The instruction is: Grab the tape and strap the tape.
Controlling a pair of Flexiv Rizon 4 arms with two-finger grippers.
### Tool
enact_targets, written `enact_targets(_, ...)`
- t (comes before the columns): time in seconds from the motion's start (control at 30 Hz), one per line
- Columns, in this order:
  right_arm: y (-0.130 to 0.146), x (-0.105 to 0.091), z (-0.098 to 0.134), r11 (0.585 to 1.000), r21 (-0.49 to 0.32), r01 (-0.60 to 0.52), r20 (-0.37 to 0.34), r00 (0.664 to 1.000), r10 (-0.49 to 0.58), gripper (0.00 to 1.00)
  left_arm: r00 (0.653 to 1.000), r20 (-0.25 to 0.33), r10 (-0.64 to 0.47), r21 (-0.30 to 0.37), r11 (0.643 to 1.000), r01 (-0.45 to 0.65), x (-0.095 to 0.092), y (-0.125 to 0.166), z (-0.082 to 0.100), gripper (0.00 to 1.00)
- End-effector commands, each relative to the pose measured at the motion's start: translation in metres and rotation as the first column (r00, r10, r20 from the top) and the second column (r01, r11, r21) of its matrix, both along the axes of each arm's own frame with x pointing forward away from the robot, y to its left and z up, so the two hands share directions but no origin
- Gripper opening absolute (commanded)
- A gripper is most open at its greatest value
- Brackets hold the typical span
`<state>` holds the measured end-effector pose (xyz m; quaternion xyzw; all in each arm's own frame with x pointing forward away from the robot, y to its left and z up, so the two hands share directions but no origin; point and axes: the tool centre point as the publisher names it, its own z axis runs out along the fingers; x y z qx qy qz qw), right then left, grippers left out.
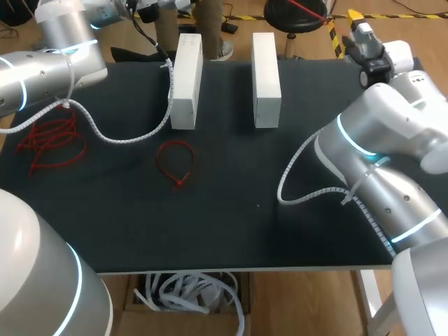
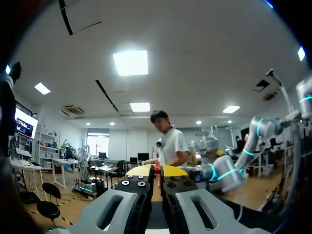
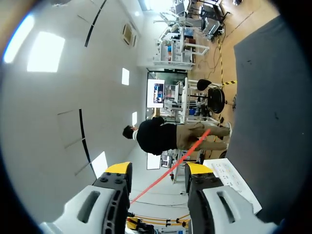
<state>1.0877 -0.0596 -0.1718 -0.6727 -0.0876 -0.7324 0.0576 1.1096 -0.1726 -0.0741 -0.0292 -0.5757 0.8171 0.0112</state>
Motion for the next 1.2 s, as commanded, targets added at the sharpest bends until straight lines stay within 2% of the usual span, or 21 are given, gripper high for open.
enact_targets(0.03, 0.0014, 0.0017, 0.0, 1.0, -0.002, 0.003, 0.0, 1.0, -0.003, 0.62, 1.0, -0.001, 0.002, 0.001, 1.0, -0.002, -0.0012, -0.0001, 0.0006, 0.0)
enact_targets(0.07, 0.0017, 0.0019, 0.0, 1.0, -0.003, -0.001, 0.001, 1.0, 0.001, 0.64, 1.0, -0.001, 0.002, 0.001, 1.0, -0.002, -0.0012, -0.0001, 0.0006, 0.0)
enact_targets(0.1, 0.0018, 0.0019, 0.0, 1.0, -0.004, -0.001, 0.001, 1.0, 0.001, 0.57, 1.0, -0.001, 0.002, 0.001, 1.0, -0.002, -0.0012, -0.0001, 0.0006, 0.0)
enact_targets(0.13, 0.0025, 0.0021, -0.0004, 1.0, -0.005, -0.003, 0.002, 1.0, 0.003, 0.44, 1.0, -0.001, 0.002, 0.001, 1.0, -0.002, -0.0012, -0.0001, 0.0006, 0.0)
enact_targets(0.17, 0.0031, 0.0021, -0.0011, 1.0, -0.006, -0.006, 0.0, 1.0, 0.006, 0.4, 1.0, -0.001, 0.002, 0.001, 1.0, -0.002, -0.0012, -0.0001, 0.0006, 0.0)
enact_targets(0.33, 0.0028, 0.0022, -0.0024, 1.0, -0.01, -0.009, -0.005, 1.0, 0.009, 0.38, 1.0, -0.001, 0.002, 0.001, 1.0, -0.002, -0.0012, -0.0001, 0.0006, 0.0)
enact_targets(0.4, 0.0029, 0.0022, -0.0025, 1.0, -0.012, -0.01, -0.004, 1.0, 0.01, 0.33, 1.0, -0.001, 0.002, 0.001, 1.0, -0.002, -0.0012, -0.0001, 0.0006, 0.0)
enact_targets(0.6, 0.0027, 0.0018, -0.0032, 1.0, -0.023, -0.014, -0.006, 1.0, 0.014, 0.36, 1.0, -0.001, 0.002, 0.001, 1.0, -0.002, -0.0012, -0.0001, 0.0006, 0.0)
enact_targets(0.7, 0.0022, 0.0014, -0.004, 1.0, -0.027, -0.014, -0.006, 1.0, 0.014, 0.3, 1.0, -0.001, 0.002, 0.001, 1.0, -0.002, -0.0012, -0.0001, 0.0006, 0.0)
enact_targets(0.77, 0.0019, 0.0012, -0.0045, 0.999, -0.029, -0.014, -0.006, 1.0, 0.014, 0.3, 1.0, -0.001, 0.002, 0.001, 1.0, -0.002, -0.0012, -0.0001, 0.0006, 0.0)
enact_targets(0.8, 0.0018, 0.0011, -0.0045, 0.999, -0.029, -0.014, -0.007, 1.0, 0.014, 0.29, 1.0, -0.001, 0.002, 0.001, 1.0, -0.002, -0.0012, -0.0001, 0.0006, 0.0)
enact_targets(0.83, 0.0017, 0.0011, -0.0046, 0.999, -0.032, -0.014, -0.006, 1.0, 0.013, 0.22, 1.0, -0.001, 0.002, 0.001, 1.0, -0.002, -0.0012, -0.0001, 0.0006, 0.0)
enact_targets(0.9, 0.0011, 0.0009, -0.0055, 0.999, -0.033, -0.014, -0.008, 1.0, 0.014, 0.19, 1.0, -0.001, 0.002, 0.001, 1.0, -0.002, -0.0012, -0.0001, 0.0006, 0.0)
enact_targets(0.93, 0.0009, 0.001, -0.0057, 0.999, -0.038, -0.013, -0.007, 1.0, 0.013, 0.0, 1.0, -0.001, 0.002, 0.001, 1.0, -0.002, -0.0012, -0.0001, 0.0006, 0.0)
enact_targets(1.2, -0.0005, 0.0015, -0.0062, 0.999, -0.041, -0.014, -0.005, 1.0, 0.014, 0.0, 1.0, -0.001, 0.002, 0.001, 1.0, -0.002, -0.0012, -0.0001, 0.0006, 0.0)
